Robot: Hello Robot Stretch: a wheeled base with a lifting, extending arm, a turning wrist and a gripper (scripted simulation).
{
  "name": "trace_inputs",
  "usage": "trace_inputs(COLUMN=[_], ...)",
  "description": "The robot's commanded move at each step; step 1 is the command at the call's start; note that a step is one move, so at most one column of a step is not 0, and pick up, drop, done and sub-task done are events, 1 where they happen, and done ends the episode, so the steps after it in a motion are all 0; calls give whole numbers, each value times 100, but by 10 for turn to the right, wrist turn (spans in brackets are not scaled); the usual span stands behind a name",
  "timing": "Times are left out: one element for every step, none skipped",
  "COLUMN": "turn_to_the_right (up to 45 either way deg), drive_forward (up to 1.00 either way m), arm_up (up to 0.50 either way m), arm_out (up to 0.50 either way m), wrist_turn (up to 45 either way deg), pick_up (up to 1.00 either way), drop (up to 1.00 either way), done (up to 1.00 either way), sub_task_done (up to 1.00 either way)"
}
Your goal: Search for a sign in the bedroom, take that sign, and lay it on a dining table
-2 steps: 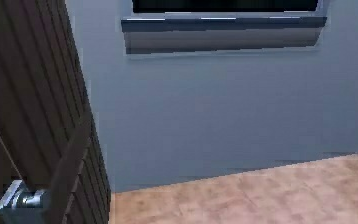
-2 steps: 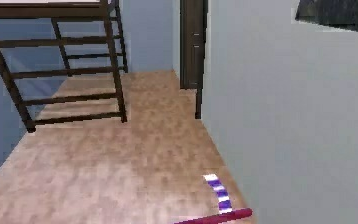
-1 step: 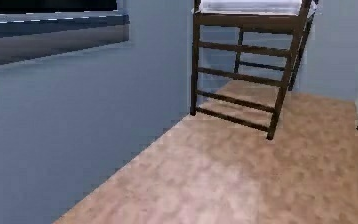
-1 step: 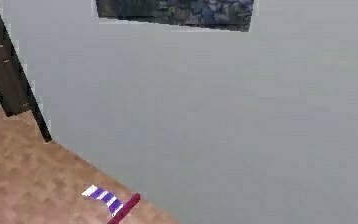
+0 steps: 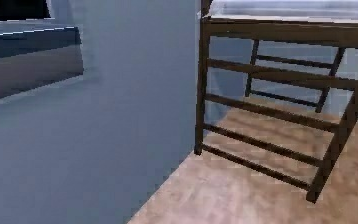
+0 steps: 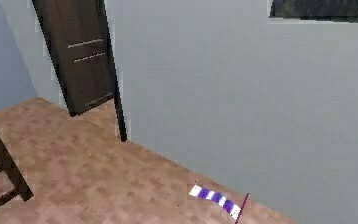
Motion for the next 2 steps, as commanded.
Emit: trace_inputs(turn_to_the_right=[300,0], drive_forward=[0,75], arm_up=[0,0], arm_out=[0,0], wrist_turn=[0,0], pick_up=[0,0], drop=[0,0], done=[0,0], sub_task_done=[0,0])
